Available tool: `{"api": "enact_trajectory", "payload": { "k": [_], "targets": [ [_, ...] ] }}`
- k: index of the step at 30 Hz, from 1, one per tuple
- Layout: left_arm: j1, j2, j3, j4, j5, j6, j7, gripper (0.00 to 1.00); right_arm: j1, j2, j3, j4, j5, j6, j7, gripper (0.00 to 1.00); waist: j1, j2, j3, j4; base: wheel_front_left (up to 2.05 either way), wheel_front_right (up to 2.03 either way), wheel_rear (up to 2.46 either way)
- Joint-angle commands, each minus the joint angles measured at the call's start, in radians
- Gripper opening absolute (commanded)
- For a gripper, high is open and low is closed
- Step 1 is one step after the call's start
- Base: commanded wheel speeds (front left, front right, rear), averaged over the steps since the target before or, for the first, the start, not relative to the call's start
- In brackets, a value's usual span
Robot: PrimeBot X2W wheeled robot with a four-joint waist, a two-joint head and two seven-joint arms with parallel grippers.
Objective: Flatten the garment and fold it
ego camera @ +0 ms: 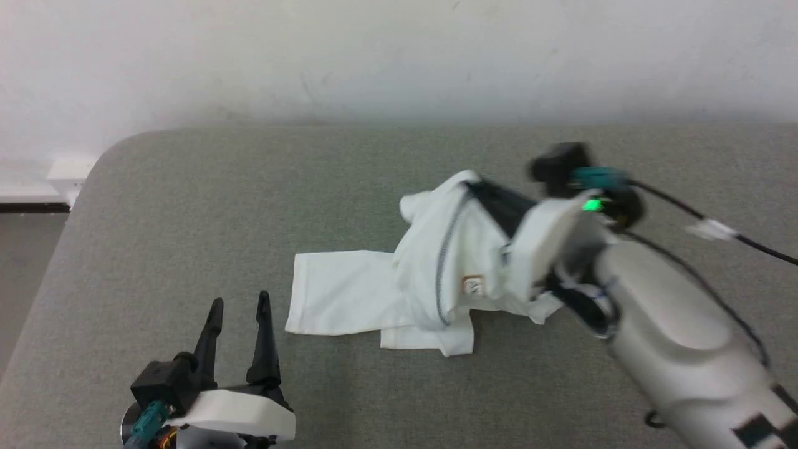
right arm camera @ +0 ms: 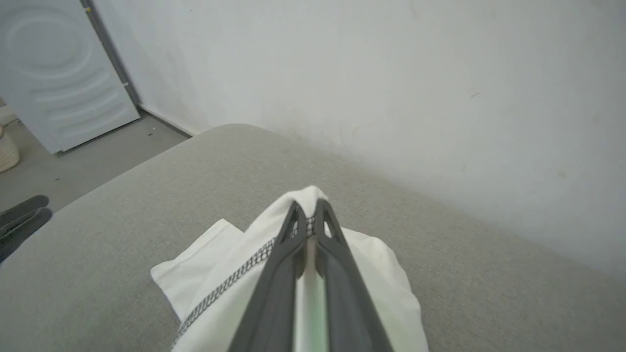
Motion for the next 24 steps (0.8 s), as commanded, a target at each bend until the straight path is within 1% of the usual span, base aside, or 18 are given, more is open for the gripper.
{"api": "enact_trajectory", "payload": {
  "k": [1, 4, 7, 9, 13, 14, 15, 16, 19, 21, 24],
  "targets": [
    [0.011, -0.002, 0.007, -0.003, 0.007, 0.002, -0.005, 1.00, 0.060, -0.034, -0.077, -0.020, -0.008, -0.001, -0.037, 0.00, 0.0001, -0.0001, -0.015, -0.024, 0.00, 0.00, 0.00],
    [0.026, -0.003, 0.018, -0.011, 0.006, 0.006, -0.005, 1.00, 0.186, -0.081, -0.271, -0.054, -0.049, -0.001, -0.086, 0.00, 0.0001, -0.0001, -0.021, -0.052, 0.00, 0.00, 0.00],
    [0.033, -0.004, 0.028, -0.014, 0.004, 0.002, -0.005, 1.00, 0.338, -0.100, -0.457, -0.079, -0.106, -0.001, -0.081, 0.00, 0.0001, -0.0001, -0.021, -0.074, 0.00, 0.00, 0.00],
    [0.035, -0.004, 0.029, -0.014, 0.006, -0.001, -0.005, 1.00, 0.443, -0.091, -0.564, -0.092, -0.154, -0.001, -0.049, 0.00, 0.0001, -0.0001, -0.019, -0.083, 0.00, 0.00, 0.00],
    [0.035, -0.005, 0.034, -0.013, 0.008, -0.002, -0.005, 1.00, 0.624, -0.026, -0.724, -0.147, -0.229, -0.001, 0.018, 0.00, 0.0001, -0.0001, -0.015, -0.096, 0.00, 0.00, 0.00],
    [0.034, -0.005, 0.035, -0.011, 0.008, -0.003, -0.005, 1.00, 0.658, -0.008, -0.750, -0.161, -0.248, -0.001, 0.037, 0.29, 0.0001, -0.0001, -0.013, -0.098, 0.00, 0.00, 0.00],
    [0.034, -0.005, 0.035, -0.009, 0.008, -0.005, -0.005, 1.00, 0.688, 0.011, -0.769, -0.176, -0.263, -0.001, 0.058, 0.49, 0.0001, -0.0001, -0.011, -0.099, 0.00, 0.00, 0.00],
    [0.032, -0.005, 0.036, -0.007, 0.009, -0.006, -0.005, 1.00, 0.710, 0.029, -0.783, -0.197, -0.274, -0.001, 0.069, 1.00, 0.0001, -0.0001, -0.009, -0.101, 0.00, 0.00, 0.00],
    [0.028, -0.004, 0.040, -0.001, 0.010, -0.010, -0.005, 1.00, 0.752, 0.067, -0.818, -0.280, -0.317, -0.001, 0.047, 1.00, 0.0001, -0.0001, -0.006, -0.104, 0.00, 0.00, 0.00],
    [0.027, -0.004, 0.040, 0.003, 0.012, -0.011, -0.005, 1.00, 0.770, 0.086, -0.837, -0.346, -0.347, -0.001, -0.005, 1.00, 0.0001, -0.0001, -0.008, -0.105, 0.00, 0.00, 0.00],
    [0.026, -0.002, 0.042, 0.009, 0.014, -0.013, -0.005, 1.00, 0.795, 0.106, -0.839, -0.431, -0.372, -0.001, -0.073, 1.00, 0.0001, -0.0001, -0.013, -0.109, 0.00, 0.00, 0.00]
  ]
}}
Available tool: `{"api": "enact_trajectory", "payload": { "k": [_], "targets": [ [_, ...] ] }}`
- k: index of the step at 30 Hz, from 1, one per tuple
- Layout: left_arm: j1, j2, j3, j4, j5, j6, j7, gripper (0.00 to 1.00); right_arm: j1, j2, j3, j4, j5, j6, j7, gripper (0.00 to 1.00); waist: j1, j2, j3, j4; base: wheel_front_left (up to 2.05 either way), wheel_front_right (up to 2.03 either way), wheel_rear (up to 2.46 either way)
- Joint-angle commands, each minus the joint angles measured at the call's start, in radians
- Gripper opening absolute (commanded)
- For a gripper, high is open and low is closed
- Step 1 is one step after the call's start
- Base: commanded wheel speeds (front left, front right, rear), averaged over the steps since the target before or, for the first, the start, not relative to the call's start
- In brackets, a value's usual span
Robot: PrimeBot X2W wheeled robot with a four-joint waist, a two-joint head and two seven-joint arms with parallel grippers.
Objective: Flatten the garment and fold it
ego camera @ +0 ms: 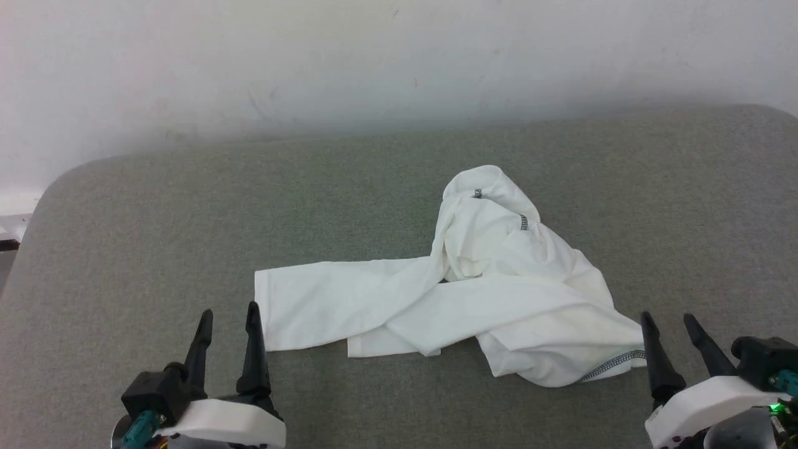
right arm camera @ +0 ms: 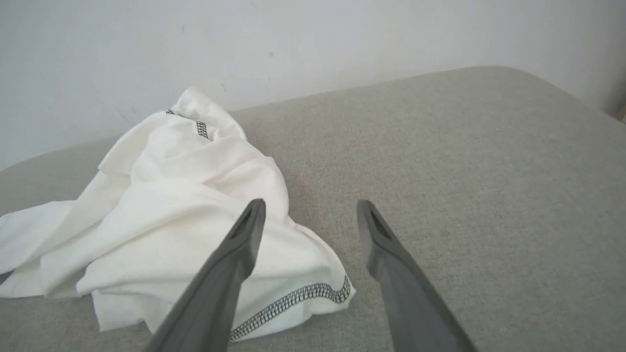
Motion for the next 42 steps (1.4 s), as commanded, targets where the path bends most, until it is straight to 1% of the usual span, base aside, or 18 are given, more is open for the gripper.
{"api": "enact_trajectory", "payload": {
  "k": [1, 5, 10, 13, 17, 22, 25, 28, 32, 34, 36, 37, 38, 40, 42],
  "targets": [
    [0.002, 0.001, 0.005, 0.005, 0.007, -0.002, -0.005, 1.00, 0.021, 0.013, 0.008, -0.040, -0.015, -0.001, -0.024, 1.00, 0.0001, -0.0001, -0.004, -0.005, 0.00, 0.00, 0.00],
    [-0.001, 0.002, 0.007, 0.009, 0.009, 0.006, -0.004, 1.00, 0.032, 0.023, 0.040, -0.122, -0.072, -0.001, -0.052, 1.00, 0.0001, -0.0001, -0.009, -0.023, 0.00, 0.00, 0.00],
    [-0.042, 0.010, -0.025, 0.034, 0.023, -0.006, 0.019, 1.00, 0.050, 0.027, 0.112, -0.192, -0.122, -0.001, -0.035, 1.00, 0.0001, -0.0001, -0.010, -0.034, 0.00, 0.00, 0.00],
    [-0.105, 0.008, -0.073, 0.064, 0.031, -0.025, 0.073, 1.00, 0.061, 0.029, 0.152, -0.226, -0.134, -0.001, -0.022, 1.00, 0.0001, -0.0001, 0.001, -0.042, 0.00, 0.00, 0.00],
    [-0.243, 0.000, -0.162, 0.118, 0.043, -0.062, 0.169, 1.00, 0.058, 0.030, 0.184, -0.266, -0.145, -0.001, -0.013, 1.00, 0.0001, -0.0001, 0.032, -0.065, 0.00, 0.00, 0.00],
    [-0.438, -0.008, -0.269, 0.247, 0.034, -0.114, 0.302, 1.00, 0.042, 0.031, 0.203, -0.292, -0.142, -0.001, -0.014, 1.00, 0.0001, -0.0001, 0.071, -0.107, 0.00, 0.00, 0.00],
    [-0.535, -0.010, -0.325, 0.351, 0.008, -0.134, 0.387, 1.00, 0.034, 0.031, 0.213, -0.291, -0.136, -0.001, -0.013, 1.00, 0.0001, -0.0001, 0.087, -0.134, 0.00, 0.00, 0.00],
    [-0.609, -0.012, -0.370, 0.473, -0.021, -0.144, 0.489, 1.00, 0.030, 0.032, 0.222, -0.281, -0.123, -0.001, -0.010, 1.00, 0.0001, -0.0001, 0.095, -0.157, 0.00, 0.00, 0.00],
    [-0.680, -0.008, -0.408, 0.628, -0.035, -0.148, 0.594, 1.00, 0.026, 0.032, 0.234, -0.265, -0.109, -0.001, -0.009, 1.00, 0.0001, -0.0001, 0.098, -0.179, 0.00, 0.00, 0.00],
    [-0.707, -0.006, -0.421, 0.684, -0.040, -0.149, 0.621, 1.00, 0.026, 0.033, 0.234, -0.258, -0.099, -0.001, -0.010, 1.00, 0.0001, -0.0001, 0.098, -0.184, 0.00, 0.00, 0.00],
    [-0.719, -0.006, -0.425, 0.705, -0.043, -0.149, 0.624, 1.00, 0.025, 0.033, 0.234, -0.256, -0.096, -0.001, -0.011, 1.00, 0.0001, -0.0001, 0.098, -0.186, 0.00, 0.00, 0.00],
    [-0.730, -0.006, -0.431, 0.721, -0.043, -0.150, 0.621, 0.46, 0.024, 0.033, 0.235, -0.254, -0.094, -0.001, -0.011, 1.00, 0.0001, -0.0001, 0.097, -0.187, 0.00, 0.00, 0.00],
    [-0.741, -0.005, -0.431, 0.730, -0.047, -0.150, 0.604, 0.00, 0.024, 0.033, 0.235, -0.251, -0.090, -0.001, -0.011, 1.00, 0.0001, -0.0001, 0.096, -0.187, 0.00, 0.00, 0.00],
    [-0.764, -0.001, -0.427, 0.739, -0.055, -0.150, 0.556, 0.00, 0.025, 0.033, 0.234, -0.247, -0.084, -0.001, -0.013, 1.00, 0.0001, -0.0001, 0.092, -0.184, 0.00, 0.00, 0.00],
    [-0.793, 0.003, -0.423, 0.727, -0.056, -0.151, 0.482, 0.00, 0.028, 0.033, 0.227, -0.244, -0.079, -0.001, -0.015, 1.00, 0.0001, -0.0001, 0.087, -0.174, 0.00, 0.00, 0.00]
  ]
}}
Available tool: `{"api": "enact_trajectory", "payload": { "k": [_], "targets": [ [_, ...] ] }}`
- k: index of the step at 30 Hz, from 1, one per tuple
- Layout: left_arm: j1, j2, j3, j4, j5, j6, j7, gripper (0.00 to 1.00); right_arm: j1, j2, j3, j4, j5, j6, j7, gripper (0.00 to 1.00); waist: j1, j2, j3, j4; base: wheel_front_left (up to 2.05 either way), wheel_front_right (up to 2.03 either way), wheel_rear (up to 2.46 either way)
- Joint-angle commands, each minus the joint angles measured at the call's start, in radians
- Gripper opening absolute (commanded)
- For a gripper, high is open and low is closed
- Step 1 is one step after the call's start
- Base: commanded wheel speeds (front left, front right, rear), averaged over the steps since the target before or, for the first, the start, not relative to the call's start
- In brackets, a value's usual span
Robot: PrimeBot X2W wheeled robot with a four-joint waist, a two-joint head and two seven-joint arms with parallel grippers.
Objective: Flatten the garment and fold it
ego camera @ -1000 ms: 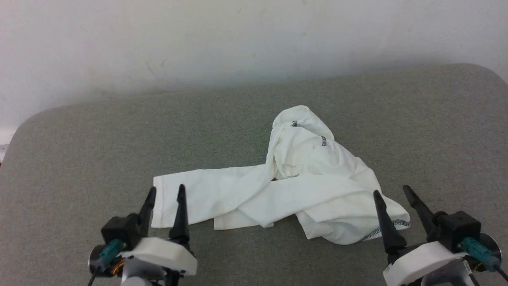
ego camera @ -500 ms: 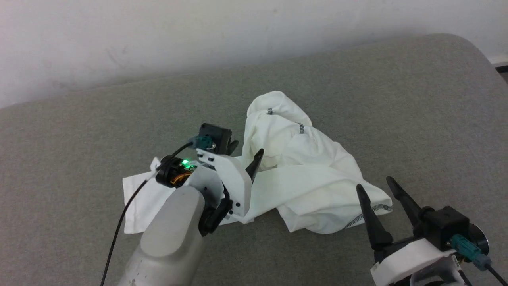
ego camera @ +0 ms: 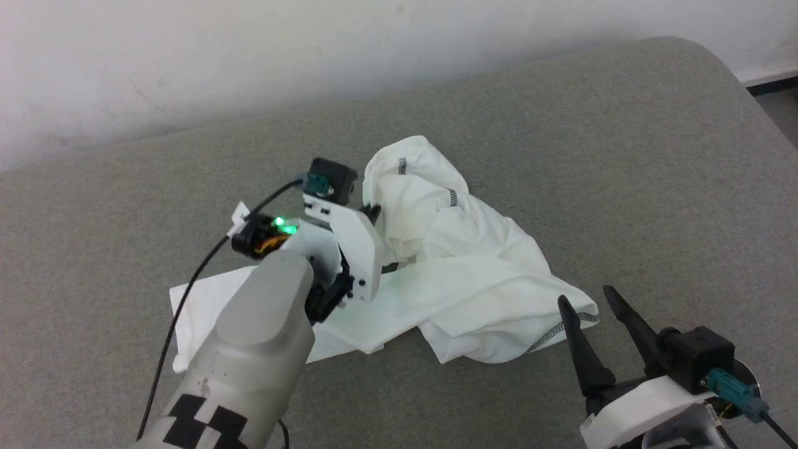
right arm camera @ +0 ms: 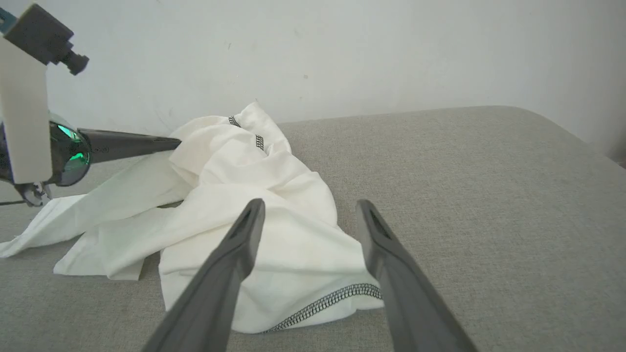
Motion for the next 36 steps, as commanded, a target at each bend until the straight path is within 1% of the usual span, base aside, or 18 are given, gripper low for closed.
{"api": "enact_trajectory", "payload": {
  "k": [1, 5, 8, 11, 13, 15, 17, 20, 23, 25, 26, 28, 31, 35, 36],
  "targets": [
    [-0.037, 0.011, 0.003, -0.015, 0.004, -0.006, -0.048, 0.00, -0.009, 0.004, -0.003, 0.003, 0.008, -0.001, -0.006, 1.00, -0.0001, -0.0001, -0.007, 0.013, 0.00, 0.00, 0.00],
    [-0.083, 0.028, 0.013, -0.090, 0.014, -0.006, -0.198, 0.00, -0.001, 0.004, -0.009, 0.012, 0.016, -0.001, -0.003, 1.00, -0.0001, -0.0001, -0.027, 0.041, 0.00, 0.00, 0.00],
    [-0.078, 0.049, 0.019, -0.192, 0.025, -0.002, -0.291, 0.00, 0.010, 0.004, -0.025, 0.015, 0.022, -0.001, 0.001, 1.00, -0.0001, -0.0001, -0.047, 0.067, 0.00, 0.00, 0.00],
    [-0.019, 0.089, 0.032, -0.339, 0.031, 0.018, -0.334, 0.00, 0.026, 0.004, -0.038, 0.016, 0.024, -0.001, 0.007, 1.00, -0.0001, -0.0001, -0.069, 0.092, 0.00, 0.00, 0.00],
    [0.058, 0.125, 0.044, -0.466, 0.028, 0.042, -0.325, 0.00, 0.037, 0.004, -0.046, 0.016, 0.027, -0.001, 0.013, 1.00, -0.0001, -0.0001, -0.083, 0.110, 0.00, 0.00, 0.00],
    [0.165, 0.168, 0.067, -0.610, 0.017, 0.081, -0.292, 0.00, 0.048, 0.004, -0.055, 0.015, 0.029, -0.001, 0.016, 1.00, -0.0001, -0.0001, -0.095, 0.126, 0.00, 0.00, 0.00],
    [0.294, 0.211, 0.099, -0.756, 0.000, 0.134, -0.242, 0.00, 0.058, 0.004, -0.065, 0.012, 0.030, -0.001, 0.017, 1.00, -0.0001, -0.0001, -0.101, 0.142, 0.00, 0.00, 0.00],
    [0.515, 0.263, 0.166, -0.938, -0.026, 0.242, -0.165, 0.00, 0.068, 0.004, -0.072, 0.007, 0.033, -0.001, 0.019, 1.00, -0.0001, -0.0001, -0.105, 0.161, 0.00, 0.00, 0.00],
    [0.726, 0.287, 0.240, -1.038, -0.061, 0.346, -0.110, 0.00, 0.076, 0.004, -0.076, 0.002, 0.034, -0.001, 0.023, 1.00, -0.0001, -0.0001, -0.108, 0.181, 0.00, 0.00, 0.00],
    [0.842, 0.286, 0.286, -1.051, -0.089, 0.397, -0.094, 0.00, 0.079, 0.004, -0.078, -0.002, 0.034, -0.001, 0.026, 1.00, -0.0001, -0.0001, -0.109, 0.194, 0.00, 0.00, 0.00],
    [0.892, 0.287, 0.305, -1.034, -0.104, 0.414, -0.087, 0.00, 0.081, 0.004, -0.078, -0.003, 0.032, -0.001, 0.028, 1.00, -0.0001, -0.0001, -0.111, 0.200, 0.00, 0.00, 0.00],
    [0.963, 0.279, 0.335, -0.988, -0.138, 0.427, -0.091, 0.00, 0.081, 0.004, -0.074, -0.007, 0.030, -0.001, 0.034, 1.00, -0.0001, -0.0001, -0.114, 0.209, 0.00, 0.00, 0.00],
    [1.020, 0.264, 0.362, -0.888, -0.183, 0.425, -0.101, 0.00, 0.080, 0.004, -0.070, -0.012, 0.026, -0.001, 0.043, 1.00, -0.0001, -0.0001, -0.120, 0.216, 0.00, 0.00, 0.00],
    [1.033, 0.235, 0.379, -0.761, -0.239, 0.399, -0.118, 0.00, 0.081, 0.004, -0.069, -0.018, 0.022, -0.001, 0.053, 1.00, -0.0001, -0.0001, -0.124, 0.218, 0.00, 0.00, 0.00],
    [1.030, 0.229, 0.380, -0.735, -0.252, 0.391, -0.116, 0.05, 0.081, 0.004, -0.069, -0.020, 0.021, -0.001, 0.055, 1.00, -0.0001, -0.0001, -0.125, 0.217, 0.00, 0.00, 0.00]
  ]
}}
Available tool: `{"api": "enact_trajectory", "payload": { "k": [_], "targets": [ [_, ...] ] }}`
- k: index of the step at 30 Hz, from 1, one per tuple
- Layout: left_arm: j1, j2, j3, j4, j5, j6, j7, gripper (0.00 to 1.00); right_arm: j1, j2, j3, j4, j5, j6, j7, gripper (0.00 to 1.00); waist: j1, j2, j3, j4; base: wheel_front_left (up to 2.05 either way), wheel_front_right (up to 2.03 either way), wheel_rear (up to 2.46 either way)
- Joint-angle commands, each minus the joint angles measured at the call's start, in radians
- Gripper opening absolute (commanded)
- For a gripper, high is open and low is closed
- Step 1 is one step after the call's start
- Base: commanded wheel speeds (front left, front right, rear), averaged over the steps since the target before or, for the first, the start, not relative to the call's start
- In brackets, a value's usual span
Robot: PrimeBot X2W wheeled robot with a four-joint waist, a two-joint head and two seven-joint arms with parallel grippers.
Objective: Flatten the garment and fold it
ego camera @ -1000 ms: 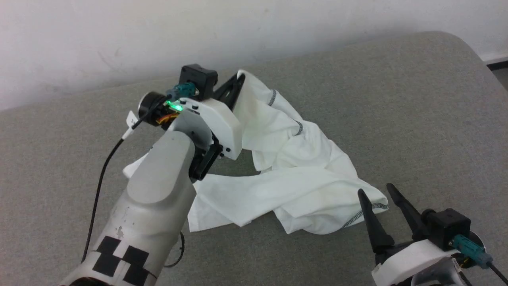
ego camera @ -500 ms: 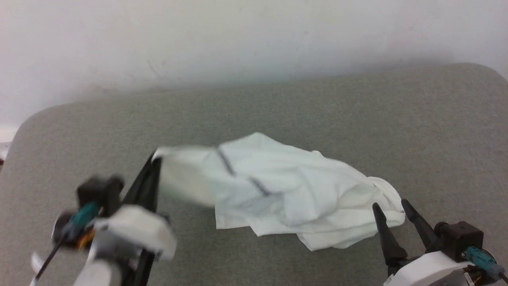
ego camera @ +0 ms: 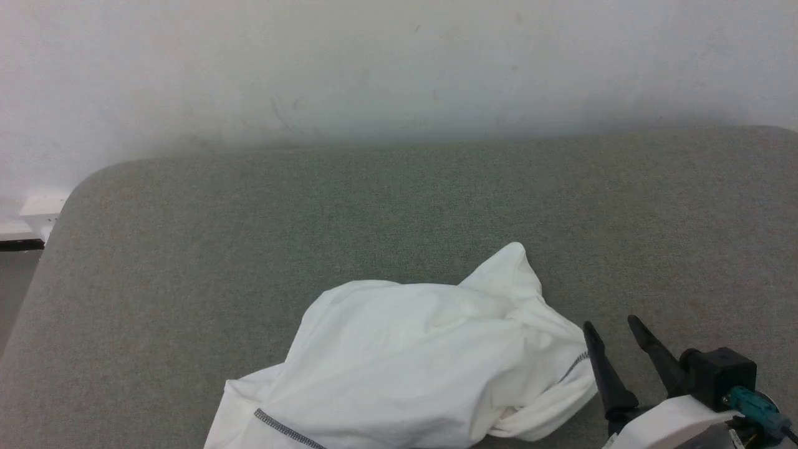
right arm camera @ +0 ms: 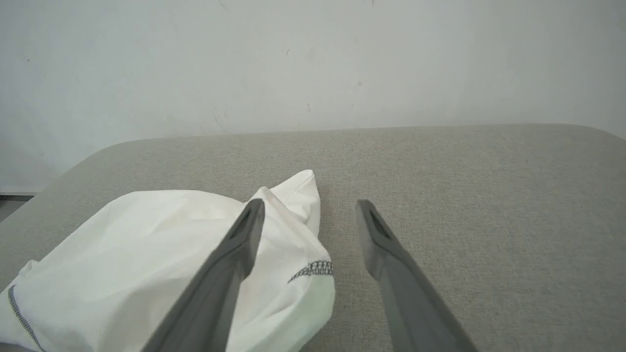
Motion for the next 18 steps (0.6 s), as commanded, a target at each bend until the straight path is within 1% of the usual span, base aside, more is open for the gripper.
{"api": "enact_trajectory", "payload": {
  "k": [1, 2, 5, 7, 11, 14, 18],
  "targets": [
    [-0.008, -0.009, 0.004, 0.035, -0.017, -0.013, -0.002, 0.52, 0.008, 0.003, 0.000, -0.007, -0.002, -0.001, 0.002, 1.00, 0.0001, 0.0001, -0.002, -0.002, 0.00, 0.00, 0.00],
    [-0.018, -0.011, 0.001, 0.047, -0.020, -0.020, -0.005, 1.00, 0.010, 0.003, 0.000, -0.008, -0.002, -0.001, 0.004, 1.00, 0.0001, 0.0001, -0.002, -0.003, 0.00, 0.00, 0.00],
    [-0.057, -0.014, 0.003, 0.043, -0.020, -0.038, -0.039, 1.00, 0.012, 0.003, -0.001, -0.011, 0.000, -0.001, 0.007, 1.00, 0.0001, 0.0001, -0.002, -0.007, 0.00, 0.00, 0.00],
    [-0.085, -0.009, 0.001, 0.015, -0.011, -0.046, -0.060, 1.00, 0.013, 0.003, -0.002, -0.013, 0.002, -0.001, 0.009, 1.00, 0.0001, 0.0001, -0.002, -0.009, 0.00, 0.00, 0.00],
    [-0.151, 0.011, -0.030, -0.071, 0.022, -0.061, -0.052, 1.00, 0.013, 0.003, -0.007, -0.015, 0.006, -0.001, 0.011, 1.00, 0.0001, 0.0001, 0.001, -0.013, 0.00, 0.00, 0.00],
    [-0.239, 0.027, -0.079, -0.097, 0.040, -0.095, -0.006, 1.00, 0.009, 0.003, -0.009, -0.019, 0.009, -0.001, 0.010, 1.00, 0.0001, 0.0001, 0.013, -0.011, 0.00, 0.00, 0.00],
    [-0.399, 0.044, -0.149, -0.047, 0.037, -0.171, 0.089, 1.00, -0.012, 0.003, 0.002, -0.025, 0.006, -0.001, 0.012, 1.00, 0.0001, 0.0001, 0.043, -0.021, 0.00, 0.00, 0.00]
  ]
}}
